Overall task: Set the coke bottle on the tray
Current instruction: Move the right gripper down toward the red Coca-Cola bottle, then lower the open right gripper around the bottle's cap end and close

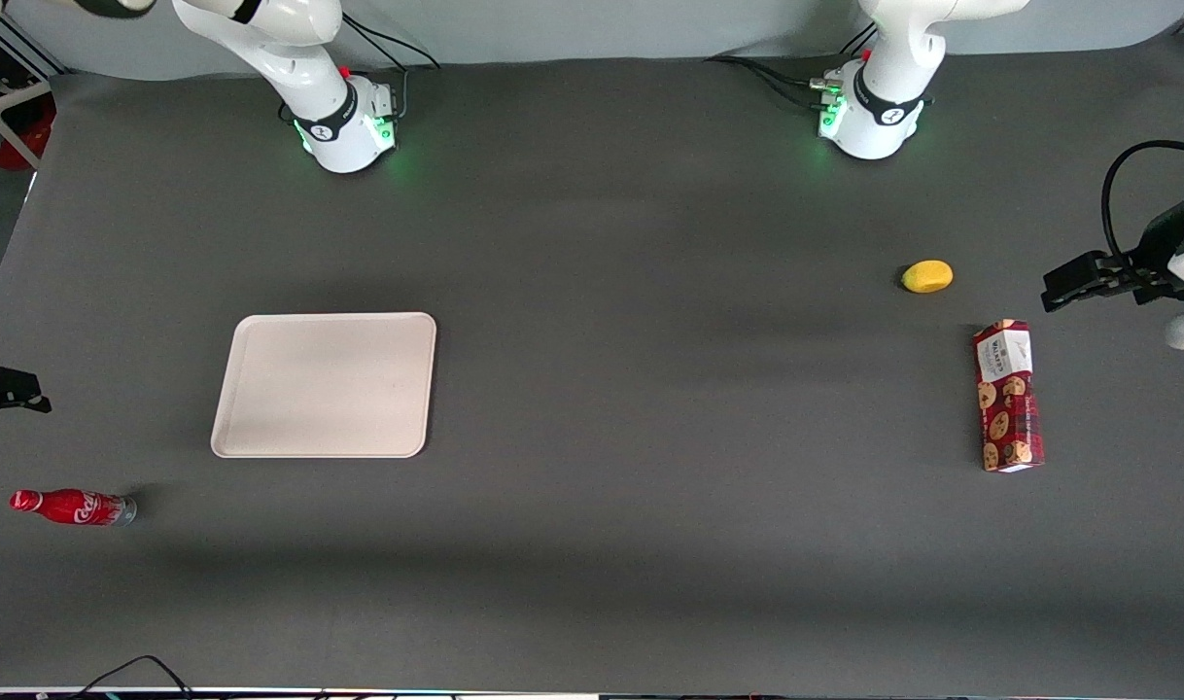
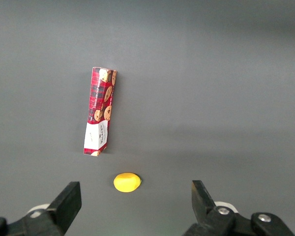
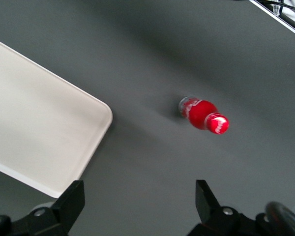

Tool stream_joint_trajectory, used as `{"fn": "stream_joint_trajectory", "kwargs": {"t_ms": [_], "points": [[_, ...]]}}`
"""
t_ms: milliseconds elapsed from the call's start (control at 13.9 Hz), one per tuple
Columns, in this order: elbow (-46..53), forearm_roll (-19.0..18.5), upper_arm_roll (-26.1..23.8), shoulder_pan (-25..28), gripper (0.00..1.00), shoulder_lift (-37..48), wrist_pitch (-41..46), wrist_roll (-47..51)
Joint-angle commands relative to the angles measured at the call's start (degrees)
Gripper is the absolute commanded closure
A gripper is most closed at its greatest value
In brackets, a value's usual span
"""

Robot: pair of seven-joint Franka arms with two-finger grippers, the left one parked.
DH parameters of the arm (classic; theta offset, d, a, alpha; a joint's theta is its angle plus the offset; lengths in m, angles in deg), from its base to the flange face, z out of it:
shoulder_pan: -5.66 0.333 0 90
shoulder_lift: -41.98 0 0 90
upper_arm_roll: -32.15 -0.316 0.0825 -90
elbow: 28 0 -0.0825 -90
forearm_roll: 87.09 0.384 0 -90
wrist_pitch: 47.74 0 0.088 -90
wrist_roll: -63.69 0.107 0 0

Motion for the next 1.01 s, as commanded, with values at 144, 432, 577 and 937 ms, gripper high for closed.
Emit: {"fn": "stream_joint_trajectory", "kwargs": {"t_ms": [144, 432, 577, 937], "points": [[6.1, 4.0, 2.8, -1.4, 0.0, -9.2, -7.8, -11.6], [10.1, 11.8, 6.7, -1.9, 0.0, -14.5, -7.8, -15.4], [11.2, 12.0, 6.8, -2.3, 0.0, -15.2, -7.8, -16.2], [15.7, 14.7, 6.8, -2.6, 0.0, -19.5, -8.0, -16.2]]}}
